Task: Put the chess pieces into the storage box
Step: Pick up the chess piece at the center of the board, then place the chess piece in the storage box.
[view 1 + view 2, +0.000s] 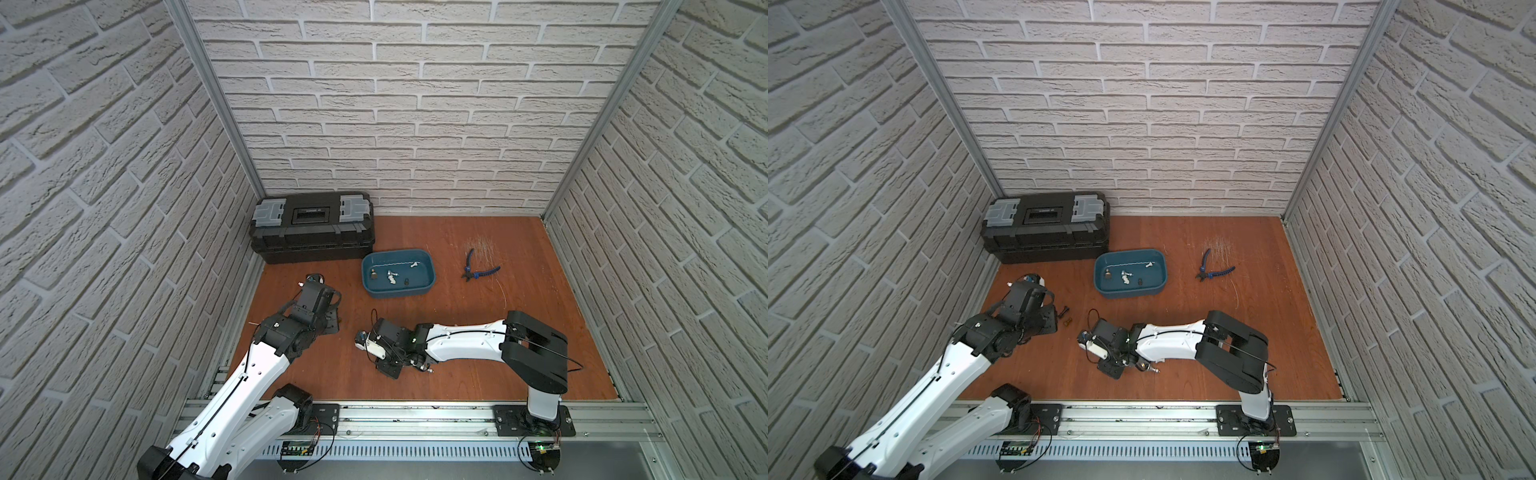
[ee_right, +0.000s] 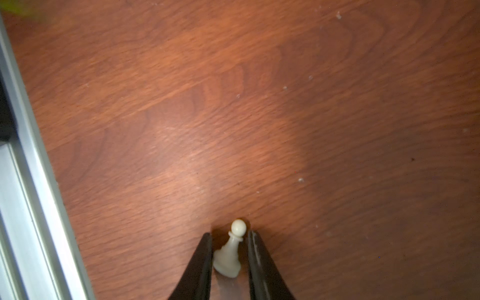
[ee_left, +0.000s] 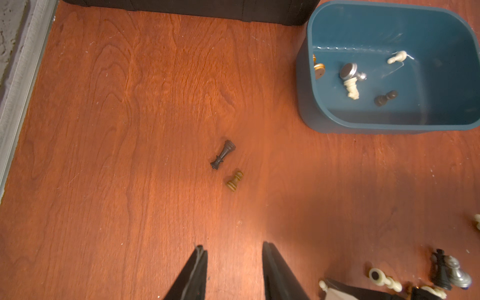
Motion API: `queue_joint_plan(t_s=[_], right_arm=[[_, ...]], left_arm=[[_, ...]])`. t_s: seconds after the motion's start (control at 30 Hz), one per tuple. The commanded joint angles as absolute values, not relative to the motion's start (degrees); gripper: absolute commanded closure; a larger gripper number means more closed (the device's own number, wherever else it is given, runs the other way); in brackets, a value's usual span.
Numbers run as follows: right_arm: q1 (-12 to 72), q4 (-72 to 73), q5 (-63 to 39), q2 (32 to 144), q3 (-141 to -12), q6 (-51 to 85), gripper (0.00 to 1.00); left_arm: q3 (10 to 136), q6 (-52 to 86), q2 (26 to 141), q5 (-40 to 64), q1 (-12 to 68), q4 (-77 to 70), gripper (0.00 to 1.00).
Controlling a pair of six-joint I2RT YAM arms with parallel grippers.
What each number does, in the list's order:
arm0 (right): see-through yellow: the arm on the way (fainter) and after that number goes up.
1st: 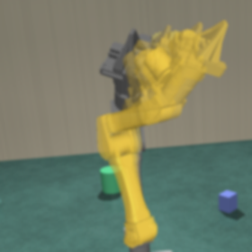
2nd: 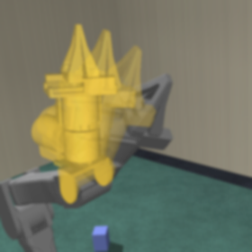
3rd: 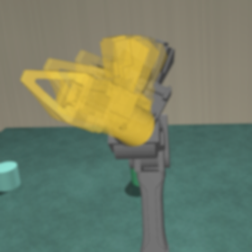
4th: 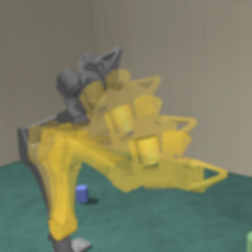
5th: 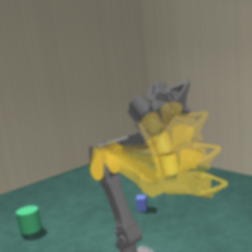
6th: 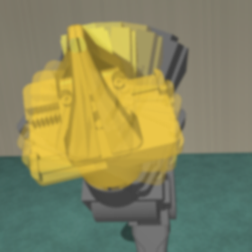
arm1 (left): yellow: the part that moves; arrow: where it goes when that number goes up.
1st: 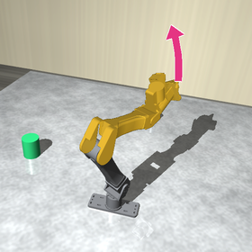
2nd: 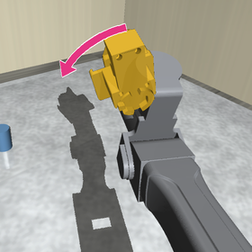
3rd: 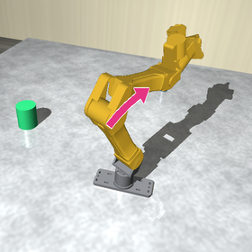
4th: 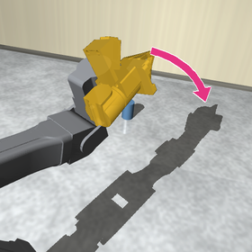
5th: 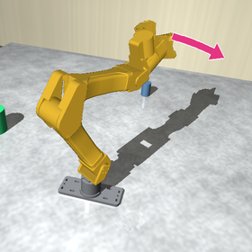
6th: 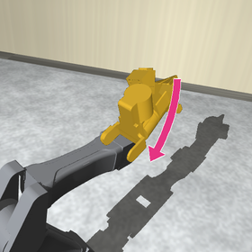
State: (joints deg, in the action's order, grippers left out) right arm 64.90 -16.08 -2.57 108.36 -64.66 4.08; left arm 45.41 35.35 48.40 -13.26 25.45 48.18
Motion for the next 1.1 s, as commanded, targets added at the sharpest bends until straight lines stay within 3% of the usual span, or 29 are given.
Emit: queue_joint_plan(t_s=[0.0,0.4,0.7,1.07], right_arm=[[65.48,-15.87,-2.29,107.21,-63.51,5.24,0.75],[65.42,-11.47,-0.09,99.71,-59.82,7.16,0.80],[63.91,-16.37,4.65,91.96,-62.37,5.21,0.82],[51.59,-19.47,5.25,95.55,-71.67,5.19,0.83]], left_arm=[[45.90,33.93,48.56,-14.09,24.96,47.88,0.59],[47.97,33.83,51.08,-13.86,24.92,46.27,0.59],[51.75,32.89,53.70,-15.28,24.83,45.06,0.59],[54.16,32.18,54.10,-16.61,24.61,46.23,0.59]])
